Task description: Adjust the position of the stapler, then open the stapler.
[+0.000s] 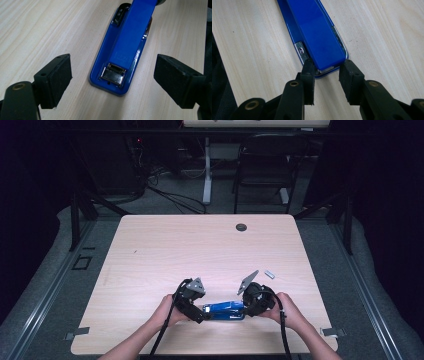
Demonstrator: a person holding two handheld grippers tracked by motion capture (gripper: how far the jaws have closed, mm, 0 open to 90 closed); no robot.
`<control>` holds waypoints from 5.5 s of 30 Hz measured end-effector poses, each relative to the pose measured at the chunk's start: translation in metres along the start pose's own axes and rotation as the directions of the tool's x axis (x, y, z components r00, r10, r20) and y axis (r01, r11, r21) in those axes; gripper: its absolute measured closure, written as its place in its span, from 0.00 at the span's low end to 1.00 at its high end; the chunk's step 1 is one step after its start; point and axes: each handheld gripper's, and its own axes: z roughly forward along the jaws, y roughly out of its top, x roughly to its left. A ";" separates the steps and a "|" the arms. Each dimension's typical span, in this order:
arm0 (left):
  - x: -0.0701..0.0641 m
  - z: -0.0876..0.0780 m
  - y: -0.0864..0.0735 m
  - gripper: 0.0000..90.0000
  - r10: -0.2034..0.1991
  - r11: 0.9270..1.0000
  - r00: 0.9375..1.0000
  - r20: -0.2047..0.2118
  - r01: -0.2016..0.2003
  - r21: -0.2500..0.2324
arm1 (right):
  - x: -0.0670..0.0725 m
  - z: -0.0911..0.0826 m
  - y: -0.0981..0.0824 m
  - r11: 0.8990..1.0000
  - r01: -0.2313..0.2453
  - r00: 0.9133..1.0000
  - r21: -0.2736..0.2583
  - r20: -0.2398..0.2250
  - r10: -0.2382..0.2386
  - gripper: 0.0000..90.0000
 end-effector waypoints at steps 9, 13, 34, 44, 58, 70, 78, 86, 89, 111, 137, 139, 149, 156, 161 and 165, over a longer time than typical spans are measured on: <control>-0.002 -0.002 0.009 0.17 0.018 1.000 1.000 0.007 -0.018 -0.025 | 0.000 -0.011 -0.013 0.996 -0.080 0.997 0.035 0.016 0.080 0.29; -0.005 0.002 0.015 0.16 0.047 0.999 0.999 0.014 -0.047 -0.011 | 0.000 -0.015 -0.019 0.993 -0.112 0.994 0.041 0.011 0.111 0.17; -0.014 0.034 0.047 0.20 0.087 0.996 0.995 0.041 -0.088 0.034 | -0.017 -0.016 -0.028 0.978 -0.208 0.976 0.009 0.064 0.207 0.16; -0.021 0.048 0.061 0.34 0.117 0.992 0.991 0.067 -0.119 0.034 | -0.019 -0.016 -0.029 0.978 -0.207 0.976 0.018 0.067 0.205 0.17; -0.024 0.062 0.066 0.54 0.153 0.986 0.984 0.095 -0.158 0.047 | -0.019 -0.014 -0.029 0.977 -0.212 0.976 0.020 0.059 0.210 0.17; -0.022 0.054 0.067 0.68 0.197 0.979 0.974 0.111 -0.201 0.025 | -0.021 -0.014 -0.029 0.977 -0.214 0.976 0.026 0.058 0.212 0.17; -0.024 0.047 0.067 0.69 0.227 0.973 0.967 0.115 -0.229 0.001 | -0.020 -0.017 -0.029 0.976 -0.218 0.974 0.017 0.066 0.216 0.17; -0.022 0.040 0.067 0.70 0.250 0.968 0.961 0.120 -0.250 -0.019 | -0.019 -0.018 -0.028 0.973 -0.230 0.970 -0.010 0.079 0.230 0.17; -0.022 0.038 0.068 0.70 0.265 0.964 0.957 0.121 -0.265 -0.015 | -0.019 -0.019 -0.028 0.973 -0.231 0.970 -0.014 0.077 0.231 0.17; -0.022 0.027 0.068 0.73 0.290 0.957 0.951 0.109 -0.288 -0.033 | -0.023 -0.018 -0.026 0.967 -0.255 0.963 -0.028 0.084 0.256 0.20; -0.023 0.021 0.066 0.73 0.293 0.956 0.951 0.104 -0.289 -0.049 | -0.020 -0.011 -0.016 0.934 -0.319 0.947 -0.160 -0.091 0.307 0.82; -0.023 0.021 0.065 0.73 0.292 0.956 0.951 0.098 -0.288 -0.056 | -0.018 -0.007 -0.014 0.927 -0.335 0.941 -0.167 -0.101 0.322 0.83; -0.024 0.018 0.065 0.73 0.307 0.952 0.946 0.102 -0.304 -0.048 | -0.015 0.003 -0.008 0.937 -0.317 0.947 -0.148 -0.099 0.305 0.86; -0.023 0.014 0.065 0.73 0.307 0.952 0.946 0.105 -0.303 -0.051 | -0.016 0.003 -0.008 0.938 -0.316 0.947 -0.144 -0.106 0.303 0.86; -0.023 0.010 0.064 0.73 0.306 0.952 0.946 0.104 -0.302 -0.053 | -0.016 0.003 -0.008 0.938 -0.316 0.947 -0.145 -0.107 0.303 0.86; -0.023 0.008 0.064 0.73 0.306 0.952 0.947 0.100 -0.302 -0.054 | -0.016 0.003 -0.008 0.939 -0.313 0.948 -0.142 -0.103 0.301 0.86</control>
